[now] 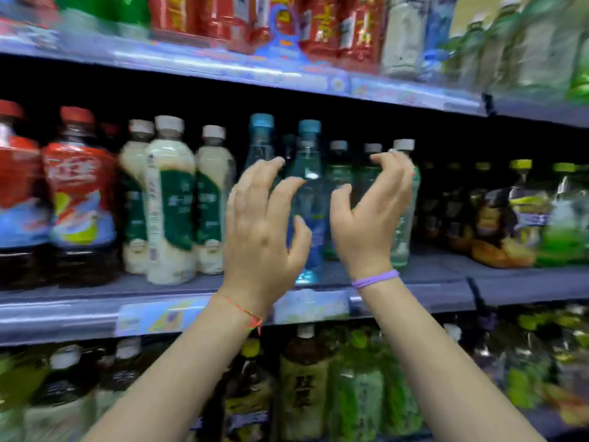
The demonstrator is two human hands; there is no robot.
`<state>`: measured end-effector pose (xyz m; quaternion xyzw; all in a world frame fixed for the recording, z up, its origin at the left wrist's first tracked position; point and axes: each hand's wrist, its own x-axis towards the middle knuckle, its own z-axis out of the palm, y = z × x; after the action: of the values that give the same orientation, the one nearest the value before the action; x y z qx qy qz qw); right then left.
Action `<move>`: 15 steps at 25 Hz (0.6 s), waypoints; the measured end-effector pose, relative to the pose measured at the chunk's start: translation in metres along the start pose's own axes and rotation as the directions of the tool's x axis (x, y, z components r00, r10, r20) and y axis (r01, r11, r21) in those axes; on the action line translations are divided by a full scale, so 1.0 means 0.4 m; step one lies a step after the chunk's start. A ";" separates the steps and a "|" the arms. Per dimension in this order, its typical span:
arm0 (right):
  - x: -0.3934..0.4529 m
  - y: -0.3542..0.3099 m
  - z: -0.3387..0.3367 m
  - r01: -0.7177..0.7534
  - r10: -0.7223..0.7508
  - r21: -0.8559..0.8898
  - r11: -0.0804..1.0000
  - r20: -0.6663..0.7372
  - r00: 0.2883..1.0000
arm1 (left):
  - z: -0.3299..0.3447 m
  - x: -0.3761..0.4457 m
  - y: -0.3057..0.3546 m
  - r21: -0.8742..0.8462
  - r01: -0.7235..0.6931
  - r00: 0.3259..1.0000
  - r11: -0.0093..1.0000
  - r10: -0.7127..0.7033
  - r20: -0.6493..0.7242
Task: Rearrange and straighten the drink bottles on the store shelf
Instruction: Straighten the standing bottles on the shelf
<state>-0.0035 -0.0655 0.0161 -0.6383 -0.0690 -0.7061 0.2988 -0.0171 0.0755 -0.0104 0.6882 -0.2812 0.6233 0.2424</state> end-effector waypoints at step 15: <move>0.111 0.406 -0.162 -0.591 0.379 0.099 0.800 0.680 0.628 | 0.384 0.081 0.260 -0.150 0.774 0.626 0.616 -0.705 0.335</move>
<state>0.0233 -0.2432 0.0005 -0.7741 -0.0986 -0.3213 0.5365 0.0243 -0.1077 0.0040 0.7715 -0.0824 0.3307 0.5372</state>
